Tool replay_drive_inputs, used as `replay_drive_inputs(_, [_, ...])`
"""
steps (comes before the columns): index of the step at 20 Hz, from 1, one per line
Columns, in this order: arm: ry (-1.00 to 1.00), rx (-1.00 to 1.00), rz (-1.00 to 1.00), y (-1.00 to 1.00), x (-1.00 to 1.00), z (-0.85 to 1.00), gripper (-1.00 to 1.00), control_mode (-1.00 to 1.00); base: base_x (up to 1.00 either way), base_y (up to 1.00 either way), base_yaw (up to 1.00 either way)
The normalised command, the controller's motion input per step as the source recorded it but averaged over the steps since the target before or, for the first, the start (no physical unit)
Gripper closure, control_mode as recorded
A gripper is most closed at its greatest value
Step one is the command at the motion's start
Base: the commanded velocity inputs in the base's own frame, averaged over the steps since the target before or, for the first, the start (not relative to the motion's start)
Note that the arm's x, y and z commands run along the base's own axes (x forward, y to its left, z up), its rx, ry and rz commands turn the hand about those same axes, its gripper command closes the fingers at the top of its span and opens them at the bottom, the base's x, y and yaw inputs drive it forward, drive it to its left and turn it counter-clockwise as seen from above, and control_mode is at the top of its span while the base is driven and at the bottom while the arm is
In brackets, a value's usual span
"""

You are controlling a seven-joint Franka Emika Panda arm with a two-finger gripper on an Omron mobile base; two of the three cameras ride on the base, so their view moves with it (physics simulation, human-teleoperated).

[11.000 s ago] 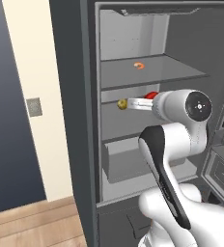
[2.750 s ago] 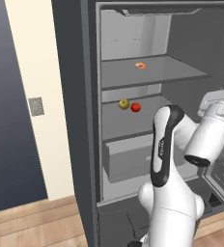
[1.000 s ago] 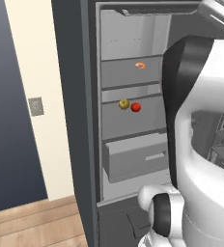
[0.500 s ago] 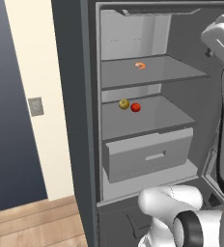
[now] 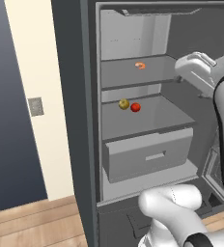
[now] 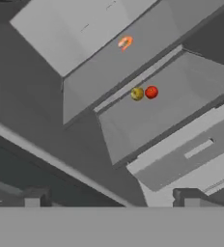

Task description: Transport the fish and tomato to the fridge. Place the fish on the rack containing meat and place the tomato on the rack containing the vegetable, ensuring meats and vegetables are on different racks.

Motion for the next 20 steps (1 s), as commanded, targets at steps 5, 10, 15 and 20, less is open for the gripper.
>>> replay_drive_inputs(5, [0.31,-0.68,0.2,0.46,0.02,0.0,-1.0,-1.0,0.0,0.0,0.0])
replay_drive_inputs(10, [0.09,-0.51,0.18,0.05,-0.15,0.0,-1.0,-1.0,0.0,0.0,0.0])
replay_drive_inputs(15, [0.0,0.0,0.04,-0.03,-0.25,-0.36,-1.0,-1.0,0.0,0.0,0.0])
replay_drive_inputs(20, [-0.04,0.0,0.06,0.02,-0.21,-0.76,-1.0,-1.0,0.0,0.0,0.0])
